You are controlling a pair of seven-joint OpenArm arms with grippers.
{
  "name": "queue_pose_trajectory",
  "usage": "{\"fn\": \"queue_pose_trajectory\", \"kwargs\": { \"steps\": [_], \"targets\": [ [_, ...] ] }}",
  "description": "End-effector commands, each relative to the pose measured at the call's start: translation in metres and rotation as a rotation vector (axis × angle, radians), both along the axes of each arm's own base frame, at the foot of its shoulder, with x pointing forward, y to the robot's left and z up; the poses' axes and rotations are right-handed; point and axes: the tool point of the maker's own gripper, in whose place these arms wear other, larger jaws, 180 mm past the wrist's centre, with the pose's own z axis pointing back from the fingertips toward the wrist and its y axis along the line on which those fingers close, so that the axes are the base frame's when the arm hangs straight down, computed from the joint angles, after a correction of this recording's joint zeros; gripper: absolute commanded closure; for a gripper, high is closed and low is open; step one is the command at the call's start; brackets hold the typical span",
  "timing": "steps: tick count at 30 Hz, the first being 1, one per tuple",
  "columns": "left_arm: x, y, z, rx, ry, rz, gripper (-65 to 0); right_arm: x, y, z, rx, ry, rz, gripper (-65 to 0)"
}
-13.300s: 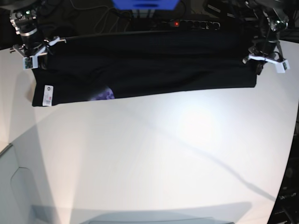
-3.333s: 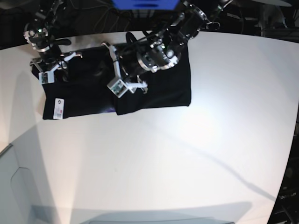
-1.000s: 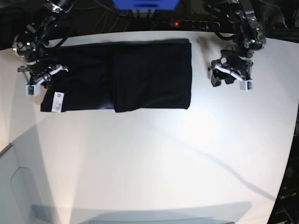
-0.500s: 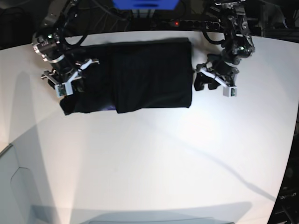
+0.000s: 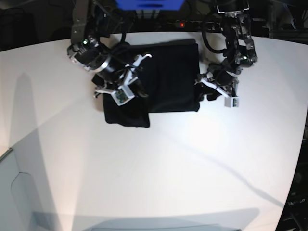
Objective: Fold the T-shirt properly
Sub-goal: 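Fold the strip end held by the right gripper over onto the stack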
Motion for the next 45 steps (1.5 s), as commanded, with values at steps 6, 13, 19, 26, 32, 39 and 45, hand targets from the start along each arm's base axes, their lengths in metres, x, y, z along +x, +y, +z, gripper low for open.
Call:
{"fn": "queue_pose_trajectory", "kwargs": {
  "steps": [6,13,19,26,32,39,45],
  "targets": [
    [-0.005,-0.007,-0.008,0.003,0.040,-0.017,-33.4,-0.003,0.067,0.044,0.113,-0.121,0.189,0.0],
    [-0.008,-0.006,-0.009,0.003,0.046,-0.016,-33.4,0.000,0.114,0.027,0.115,-0.091,0.346,0.0],
    [-0.008,-0.001,-0.007,0.016,0.042,-0.014,-33.4,0.003,0.129,0.001,0.152,-0.036,0.371,0.0],
    [-0.008,0.029,0.009,0.070,0.003,0.028,-33.4,0.008,0.131,0.000,0.149,-0.039,0.376,0.0],
    [-0.014,0.060,0.034,0.136,-0.051,0.095,-33.4,0.007,0.132,0.000,0.147,-0.038,0.383,0.0],
    [-0.025,0.112,0.069,0.234,-0.120,0.218,-33.4,0.008,0.133,-0.021,0.122,0.017,0.395,-1.1],
    [-0.034,0.141,0.076,0.269,-0.124,0.292,-33.4,0.011,0.132,-0.004,0.137,-0.032,0.388,-26.7]
  ]
}}
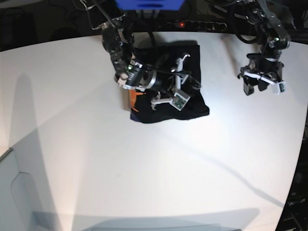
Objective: Fold the T-shirt properly
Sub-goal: 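Fold the strip end held by the right gripper over onto the stack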
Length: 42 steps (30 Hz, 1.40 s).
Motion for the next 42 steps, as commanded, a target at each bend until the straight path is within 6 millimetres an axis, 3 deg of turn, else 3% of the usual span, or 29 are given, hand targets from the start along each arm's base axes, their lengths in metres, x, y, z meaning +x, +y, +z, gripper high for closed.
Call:
{"fn": "queue_pose_trajectory", "kwargs": {
  "steps": [1,3,6,9,16,20,24,28,30,37,40,42],
  "targets": [
    [0.005,0.004,0.013,0.019,-0.047,-0.006,-33.4,0.007,0.007,0.029,0.079,-0.059,-0.009,-29.8],
    [0.003,0.008,0.014,0.023,-0.046,0.004,-33.4,0.005,0.003,0.042,0.098,-0.086,-0.025,-34.1],
    [0.001,0.014,0.015,0.030,-0.048,0.021,-33.4,0.002,-0.004,0.066,0.125,-0.152,-0.045,-34.7],
    [-0.003,0.023,0.019,0.036,-0.055,0.049,-33.4,-0.007,-0.027,0.072,0.106,-0.183,-0.078,-34.7],
    [-0.007,0.036,0.024,0.058,-0.060,0.074,-33.5,-0.033,-0.056,0.042,0.033,-0.114,-0.100,-34.7],
    [-0.005,0.038,0.027,0.070,-0.061,0.064,-33.5,-0.028,-0.081,0.034,0.007,-0.092,-0.181,-34.7],
    [-0.005,0.041,0.028,0.077,-0.062,0.066,-33.5,-0.022,-0.090,0.032,-0.008,-0.093,-0.207,-34.7],
    [-0.005,0.041,0.029,0.078,-0.062,0.067,-33.5,-0.025,-0.087,0.028,-0.009,-0.080,-0.195,-34.8],
    [-0.005,0.041,0.029,0.078,-0.062,0.067,-33.5,-0.034,-0.075,0.024,0.000,-0.057,-0.161,-34.8],
    [-0.012,0.043,0.025,0.081,-0.042,0.068,-33.5,-0.084,-0.020,0.017,0.029,-0.012,0.064,-34.8],
    [-0.017,0.060,0.033,0.114,-0.049,0.097,-33.5,-0.111,-0.004,0.019,0.036,-0.018,0.176,-34.8],
    [-0.020,0.067,0.037,0.124,-0.053,0.117,-33.5,-0.114,-0.004,0.019,0.022,-0.039,0.210,-34.8]
  ]
}}
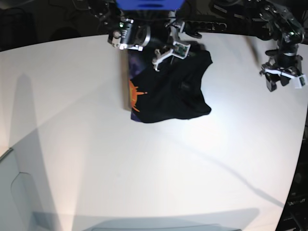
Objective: Fold the T-shirt properly
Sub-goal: 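Fold the strip end held by the right gripper over onto the stack, then grasp the folded bundle's sides with both grippers and square it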
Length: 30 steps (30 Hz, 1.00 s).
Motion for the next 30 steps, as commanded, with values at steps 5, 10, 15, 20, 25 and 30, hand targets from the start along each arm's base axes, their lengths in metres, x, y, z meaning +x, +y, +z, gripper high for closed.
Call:
{"fn": "queue_pose_trajectory", "kwargs": {
  "steps": [5,10,15,20,25,30],
  "targets": [
    [-0.001,0.012,0.016,0.034,-0.040,0.019,-33.7,0.028,-0.010,0.024,0.049,-0.079,-0.059,-34.8],
    [-0.001,0.007,0.015,0.024,-0.044,0.011,-33.8,0.064,-0.040,0.038,0.044,-0.141,-0.190,-34.8],
    [0.005,-0.015,0.037,-0.070,-0.154,-0.040,-33.8,0.109,-0.078,0.045,0.035,-0.171,-0.381,-34.8],
    [0.011,-0.059,0.049,-0.237,-0.171,-0.149,-33.8,0.131,-0.109,0.042,0.007,-0.183,-0.486,-34.0],
    [0.029,-0.120,0.043,-0.395,-0.193,-0.266,-33.8,0.129,-0.110,0.040,0.001,-0.178,-0.485,-24.6],
    [0.051,-0.183,0.041,-0.500,-0.195,-0.417,-33.8,0.128,-0.111,0.038,-0.003,-0.173,-0.485,-7.4]
  ]
}}
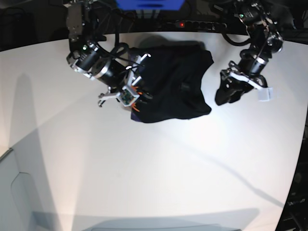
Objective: Fold the T-shirt properly
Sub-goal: 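Grasp the folded bundle's sides with both grippers and square it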
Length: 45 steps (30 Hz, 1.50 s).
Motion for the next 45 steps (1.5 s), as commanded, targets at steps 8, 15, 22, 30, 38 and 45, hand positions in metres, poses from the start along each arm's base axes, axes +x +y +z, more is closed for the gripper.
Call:
{"fn": "queue_pose_trajectory", "kwargs": {
  "steps": [8,15,22,30,38,45],
  "targets": [
    [0.043,-0.046,-0.019,0.050,0.012,-0.101,-33.8,-0.002,0.004,0.008,0.038,-0.016,0.004,0.0],
    [0.068,-0.044,-0.059,0.058,0.108,-0.082,-33.8,-0.005,0.004,-0.001,0.034,0.010,0.004,0.0],
    [0.086,-0.039,-0.069,0.061,0.068,-0.051,-33.8,-0.012,-0.001,-0.013,0.013,0.042,0.011,0.0],
    [0.084,-0.049,-0.087,0.047,0.088,-0.065,-33.8,-0.020,-0.005,-0.049,-0.011,0.141,0.016,0.0],
    [0.083,-0.048,-0.091,0.045,0.094,-0.062,-33.8,-0.009,-0.009,-0.012,-0.016,0.020,0.020,0.0],
    [0.079,-0.049,-0.092,0.046,0.101,-0.064,-33.8,0.025,0.003,0.007,0.024,-0.043,0.009,0.0]
  ]
}}
